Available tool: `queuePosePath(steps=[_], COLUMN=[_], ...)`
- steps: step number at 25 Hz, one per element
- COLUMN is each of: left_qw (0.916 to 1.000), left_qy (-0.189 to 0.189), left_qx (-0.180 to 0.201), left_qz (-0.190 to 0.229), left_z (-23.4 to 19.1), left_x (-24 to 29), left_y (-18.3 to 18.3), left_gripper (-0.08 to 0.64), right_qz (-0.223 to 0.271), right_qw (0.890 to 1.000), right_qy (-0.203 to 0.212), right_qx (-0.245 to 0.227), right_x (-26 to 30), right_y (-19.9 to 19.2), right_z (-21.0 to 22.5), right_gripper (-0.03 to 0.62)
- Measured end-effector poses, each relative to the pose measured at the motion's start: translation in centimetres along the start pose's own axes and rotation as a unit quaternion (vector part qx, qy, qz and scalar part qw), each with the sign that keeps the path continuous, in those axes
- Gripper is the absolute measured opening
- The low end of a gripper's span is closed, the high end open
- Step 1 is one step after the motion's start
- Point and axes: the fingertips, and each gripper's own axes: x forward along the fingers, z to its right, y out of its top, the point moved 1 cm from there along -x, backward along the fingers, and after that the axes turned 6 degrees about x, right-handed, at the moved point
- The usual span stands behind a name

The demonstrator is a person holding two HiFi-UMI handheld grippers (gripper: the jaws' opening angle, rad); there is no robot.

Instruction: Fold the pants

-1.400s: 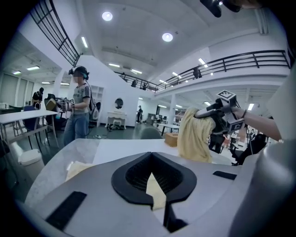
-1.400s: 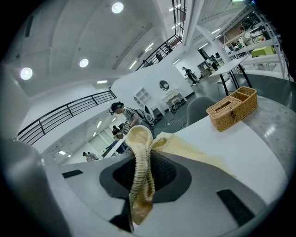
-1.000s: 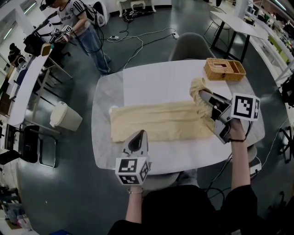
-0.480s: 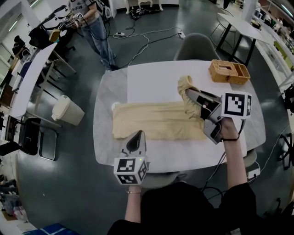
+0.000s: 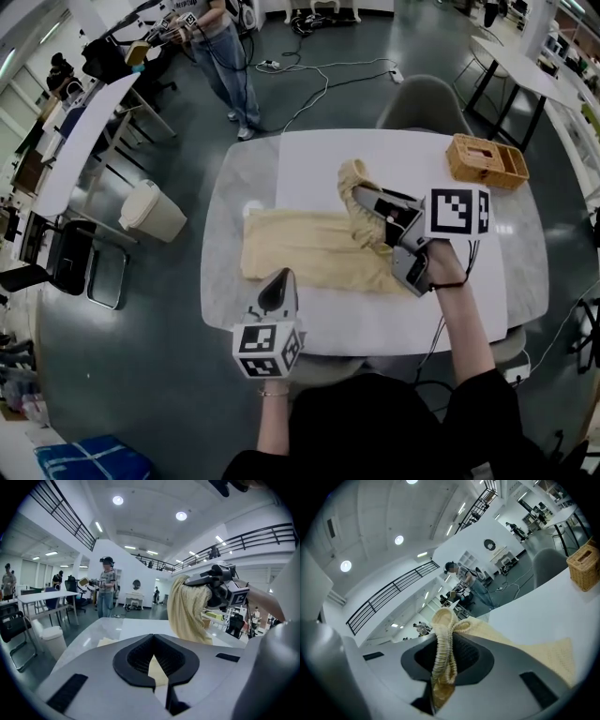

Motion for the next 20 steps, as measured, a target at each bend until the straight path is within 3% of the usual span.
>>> queuePosePath(steps=[4, 20], left_qw=[0.9997, 0.9955], left_qy=[0.020, 0.087], left_qx=[-0.009, -0.034], left_qz=[-0.004, -0.019], left_z=[-0.9, -4.1], left_x=[-0.5, -2.1], left_y=[-0.4, -2.0], left_gripper=[0.014, 0.014], right_qz=[-0.021, -0.073], right_qw=[0.999, 0.996], right_qy=[0.035, 0.038], right_qx=[0.000, 0.019], right_x=[2.6, 10.2], right_y=[-0.9, -4.8], right_z=[-0.9, -0.2], right_gripper=[0.057, 0.057])
